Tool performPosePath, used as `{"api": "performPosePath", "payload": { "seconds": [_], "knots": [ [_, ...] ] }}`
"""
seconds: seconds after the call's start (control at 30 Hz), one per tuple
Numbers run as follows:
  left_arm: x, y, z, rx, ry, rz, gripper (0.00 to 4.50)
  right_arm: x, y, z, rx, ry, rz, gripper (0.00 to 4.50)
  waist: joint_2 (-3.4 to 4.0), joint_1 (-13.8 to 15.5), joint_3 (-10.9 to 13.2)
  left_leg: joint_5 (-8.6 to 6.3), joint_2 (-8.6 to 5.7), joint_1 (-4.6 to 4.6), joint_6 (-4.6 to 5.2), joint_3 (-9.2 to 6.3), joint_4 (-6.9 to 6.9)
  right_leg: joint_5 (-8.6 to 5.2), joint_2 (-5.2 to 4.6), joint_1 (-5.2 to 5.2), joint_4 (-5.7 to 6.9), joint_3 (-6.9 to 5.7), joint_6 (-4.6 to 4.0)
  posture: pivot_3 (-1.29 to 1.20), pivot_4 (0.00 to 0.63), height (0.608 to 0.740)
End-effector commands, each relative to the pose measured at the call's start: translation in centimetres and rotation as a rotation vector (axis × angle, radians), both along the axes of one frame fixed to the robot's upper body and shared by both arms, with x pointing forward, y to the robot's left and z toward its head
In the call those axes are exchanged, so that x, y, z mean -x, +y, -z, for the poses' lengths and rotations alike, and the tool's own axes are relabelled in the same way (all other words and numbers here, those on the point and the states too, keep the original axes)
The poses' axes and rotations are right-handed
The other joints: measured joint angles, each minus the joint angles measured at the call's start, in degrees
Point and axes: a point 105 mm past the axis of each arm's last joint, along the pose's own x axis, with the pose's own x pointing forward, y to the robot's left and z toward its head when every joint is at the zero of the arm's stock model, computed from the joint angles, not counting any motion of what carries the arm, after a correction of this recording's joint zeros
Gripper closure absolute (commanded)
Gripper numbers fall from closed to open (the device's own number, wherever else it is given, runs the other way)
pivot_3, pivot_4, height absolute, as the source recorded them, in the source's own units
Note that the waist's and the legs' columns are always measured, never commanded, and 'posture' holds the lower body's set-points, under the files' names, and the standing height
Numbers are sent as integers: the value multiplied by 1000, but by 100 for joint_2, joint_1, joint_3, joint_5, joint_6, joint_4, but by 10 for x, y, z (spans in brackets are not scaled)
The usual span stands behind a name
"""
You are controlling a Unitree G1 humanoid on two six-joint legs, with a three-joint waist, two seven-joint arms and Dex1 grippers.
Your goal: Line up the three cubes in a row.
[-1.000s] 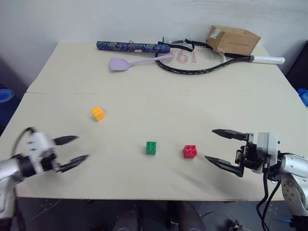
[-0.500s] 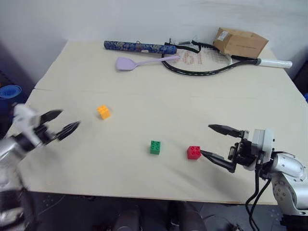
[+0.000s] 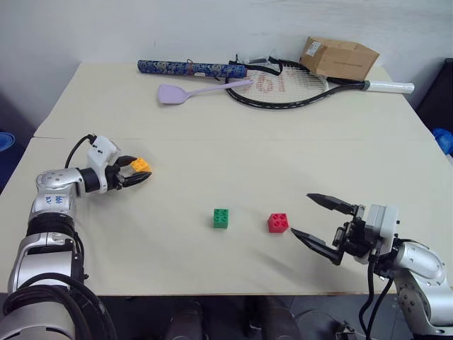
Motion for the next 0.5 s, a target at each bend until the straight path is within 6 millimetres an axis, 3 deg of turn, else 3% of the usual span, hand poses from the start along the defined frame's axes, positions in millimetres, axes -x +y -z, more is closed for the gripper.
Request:
{"api": "performPosePath", "payload": {
  "seconds": [0.03, 0.17, 0.27, 0.5],
  "knots": [
    [2, 8, -11, -50, -24, 20, 1882, 5, -3, -12, 0, -72, 24, 0, 0, 0, 0, 0, 0, 0, 0, 0, 0, 0, 0, 0, 0, 1, 0, 0, 150, 740],
    [8, -6, -23, -6, -67, 148, 3028, 5, -4, -11, 5, -73, 28, 0, 0, 7, 0, 0, 0, 0, 0, -2, 1, 0, -2, 0, 2, 2, 0, 0, 150, 740],
    [33, -31, -29, -97, -95, 444, 3032, 5, -8, -12, 22, -69, 23, 0, 0, 5, 0, 0, 0, -4, 1, -3, 4, 0, -2, -1, 1, 1, 0, 0, 150, 740],
    [85, -59, -15, -274, -21, 828, 3032, 7, -15, -11, 51, -42, -3, 0, 0, -18, 0, 0, 6, 1, 0, -5, 4, -1, -5, 1, 2, 32, -2, 0, 150, 740]
  ]
}}
